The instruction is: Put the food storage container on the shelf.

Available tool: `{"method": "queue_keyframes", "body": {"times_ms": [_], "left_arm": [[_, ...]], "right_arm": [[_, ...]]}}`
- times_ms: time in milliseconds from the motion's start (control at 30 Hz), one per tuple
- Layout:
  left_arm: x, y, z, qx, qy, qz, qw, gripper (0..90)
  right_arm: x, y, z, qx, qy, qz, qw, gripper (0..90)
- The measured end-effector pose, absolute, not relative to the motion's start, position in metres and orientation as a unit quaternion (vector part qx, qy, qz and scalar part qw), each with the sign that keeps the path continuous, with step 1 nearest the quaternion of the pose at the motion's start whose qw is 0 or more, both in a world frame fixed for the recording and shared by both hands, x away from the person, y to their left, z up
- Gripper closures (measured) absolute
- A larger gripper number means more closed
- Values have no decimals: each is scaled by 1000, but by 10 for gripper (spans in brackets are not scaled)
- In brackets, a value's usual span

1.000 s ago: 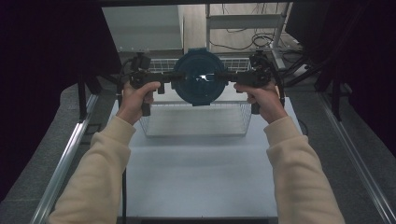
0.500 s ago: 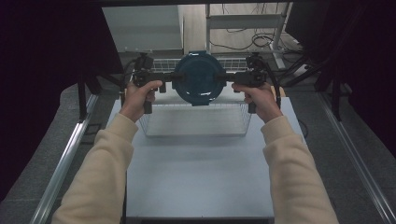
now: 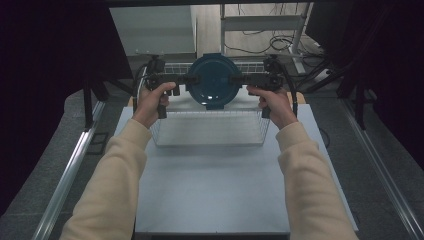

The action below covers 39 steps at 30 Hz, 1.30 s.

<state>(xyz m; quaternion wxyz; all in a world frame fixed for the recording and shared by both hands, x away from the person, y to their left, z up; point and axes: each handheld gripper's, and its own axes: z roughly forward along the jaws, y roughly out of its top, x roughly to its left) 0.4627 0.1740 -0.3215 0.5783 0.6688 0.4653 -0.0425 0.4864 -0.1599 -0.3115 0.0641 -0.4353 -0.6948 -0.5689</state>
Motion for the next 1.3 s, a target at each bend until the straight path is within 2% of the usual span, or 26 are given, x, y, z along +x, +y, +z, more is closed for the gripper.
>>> {"method": "queue_keyframes", "body": {"times_ms": [167,400,700,833,933,1033,1200,1300], "left_arm": [[473,176,-329,645,484,-69,587,405],[487,176,-343,622,505,-107,589,382],[491,173,-347,609,519,-112,590,367],[489,171,-348,613,514,-102,591,351],[482,167,-341,624,519,-55,581,294],[472,166,-333,630,517,-16,580,252],[452,169,-322,644,496,28,581,229],[436,171,-319,650,482,30,587,222]], "right_arm": [[491,-155,-311,-459,-687,-560,65,411],[501,-153,-321,-519,-649,-549,95,370],[505,-153,-330,-557,-614,-547,114,347],[502,-151,-331,-553,-619,-550,97,316],[497,-145,-329,-558,-618,-549,72,220],[484,-144,-324,-555,-616,-559,19,171],[463,-143,-318,-531,-634,-562,-9,145],[449,-144,-313,-507,-663,-548,-56,145]]}}
